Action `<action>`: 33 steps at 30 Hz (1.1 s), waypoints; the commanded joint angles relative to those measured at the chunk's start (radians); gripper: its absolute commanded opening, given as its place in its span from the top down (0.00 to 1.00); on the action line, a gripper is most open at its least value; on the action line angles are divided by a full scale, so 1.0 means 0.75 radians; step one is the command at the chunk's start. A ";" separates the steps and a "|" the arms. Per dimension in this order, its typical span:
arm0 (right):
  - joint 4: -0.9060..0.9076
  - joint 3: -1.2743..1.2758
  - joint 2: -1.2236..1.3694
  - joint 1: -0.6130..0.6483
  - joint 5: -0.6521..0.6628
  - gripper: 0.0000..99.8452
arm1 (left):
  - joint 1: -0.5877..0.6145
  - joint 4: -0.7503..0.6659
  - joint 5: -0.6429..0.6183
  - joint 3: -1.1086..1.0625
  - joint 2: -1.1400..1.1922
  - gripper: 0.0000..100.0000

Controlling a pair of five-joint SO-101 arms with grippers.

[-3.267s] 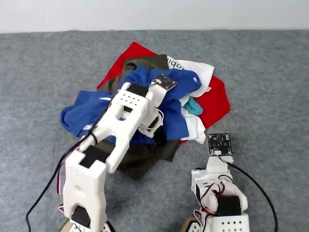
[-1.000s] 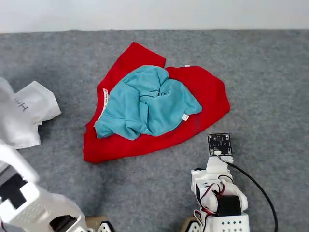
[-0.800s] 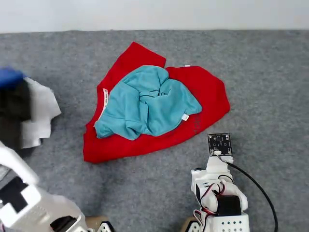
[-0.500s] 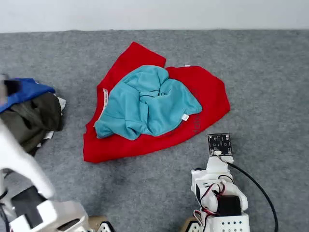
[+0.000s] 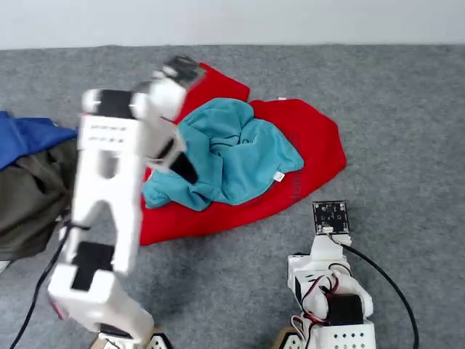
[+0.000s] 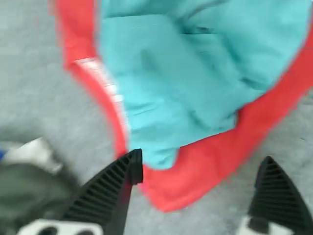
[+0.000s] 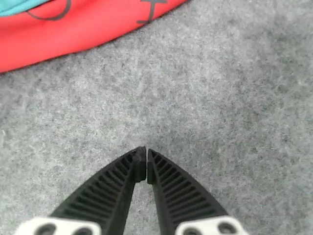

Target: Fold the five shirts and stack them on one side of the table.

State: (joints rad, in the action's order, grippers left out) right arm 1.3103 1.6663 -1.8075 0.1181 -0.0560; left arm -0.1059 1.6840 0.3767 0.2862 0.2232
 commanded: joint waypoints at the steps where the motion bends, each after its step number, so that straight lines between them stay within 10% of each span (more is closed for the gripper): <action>1: -0.009 0.023 -0.005 0.003 -0.006 0.99 | -0.065 -0.113 -0.035 0.007 0.104 0.64; 10: -0.009 0.023 -0.005 0.003 -0.006 0.99 | -0.065 -0.333 -0.153 0.007 0.458 0.66; 15: -0.009 0.023 -0.005 0.003 -0.006 0.99 | -0.074 -0.340 -0.151 0.040 0.540 0.85; 18: -0.009 0.023 -0.005 0.003 -0.006 0.99 | -0.061 -0.260 -0.151 0.126 0.489 0.99; 33: -0.009 0.023 -0.005 0.003 -0.006 0.99 | 0.401 0.006 -0.274 0.695 -0.139 0.99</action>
State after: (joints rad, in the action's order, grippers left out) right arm 1.3103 1.6663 -1.8075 0.1181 -0.0560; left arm 0.0829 1.6840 0.1895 0.7173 0.2401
